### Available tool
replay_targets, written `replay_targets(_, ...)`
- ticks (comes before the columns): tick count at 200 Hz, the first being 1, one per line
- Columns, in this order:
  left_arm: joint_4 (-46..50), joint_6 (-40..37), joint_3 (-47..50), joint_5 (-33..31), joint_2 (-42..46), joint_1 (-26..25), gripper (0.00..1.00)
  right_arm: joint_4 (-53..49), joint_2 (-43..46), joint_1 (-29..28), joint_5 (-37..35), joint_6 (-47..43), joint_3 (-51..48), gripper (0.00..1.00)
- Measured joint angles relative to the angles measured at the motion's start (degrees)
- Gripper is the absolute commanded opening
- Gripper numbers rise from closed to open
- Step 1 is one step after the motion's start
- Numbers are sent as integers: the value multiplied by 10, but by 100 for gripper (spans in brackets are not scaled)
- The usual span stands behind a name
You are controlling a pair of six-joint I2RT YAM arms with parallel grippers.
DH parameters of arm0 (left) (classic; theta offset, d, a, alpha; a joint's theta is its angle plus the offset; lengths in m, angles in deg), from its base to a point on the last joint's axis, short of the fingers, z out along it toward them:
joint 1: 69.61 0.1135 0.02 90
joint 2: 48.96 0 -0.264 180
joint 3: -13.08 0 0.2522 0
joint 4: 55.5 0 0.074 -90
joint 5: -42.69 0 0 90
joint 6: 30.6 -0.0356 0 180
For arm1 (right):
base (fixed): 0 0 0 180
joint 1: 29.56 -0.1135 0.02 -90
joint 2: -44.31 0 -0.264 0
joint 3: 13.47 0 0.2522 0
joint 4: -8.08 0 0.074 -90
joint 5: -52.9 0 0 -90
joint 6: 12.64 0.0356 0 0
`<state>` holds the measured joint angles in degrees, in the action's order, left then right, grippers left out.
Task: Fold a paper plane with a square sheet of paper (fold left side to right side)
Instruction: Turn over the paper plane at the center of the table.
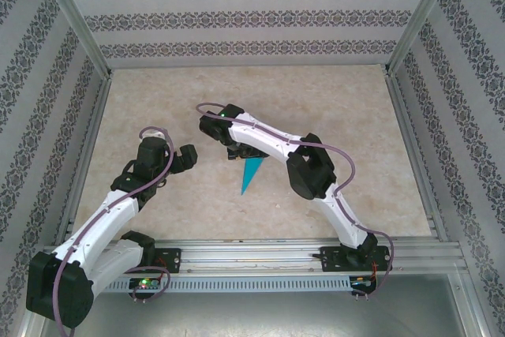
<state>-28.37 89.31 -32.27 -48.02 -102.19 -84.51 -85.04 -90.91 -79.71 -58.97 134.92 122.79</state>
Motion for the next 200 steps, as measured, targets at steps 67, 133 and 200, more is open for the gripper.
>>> replay_targets(67, 3, -7, 5, 0, 0, 0, 100, -12, -35, 0, 0, 7, 18, 71)
replay_targets(133, 9, -14, 5, 0, 1, 4, 100, -12, -42, 2, 0, 11, 23, 65)
replay_targets(200, 13, -16, 5, 0, 1, 4, 100, -10, -44, 2, 0, 12, 19, 61)
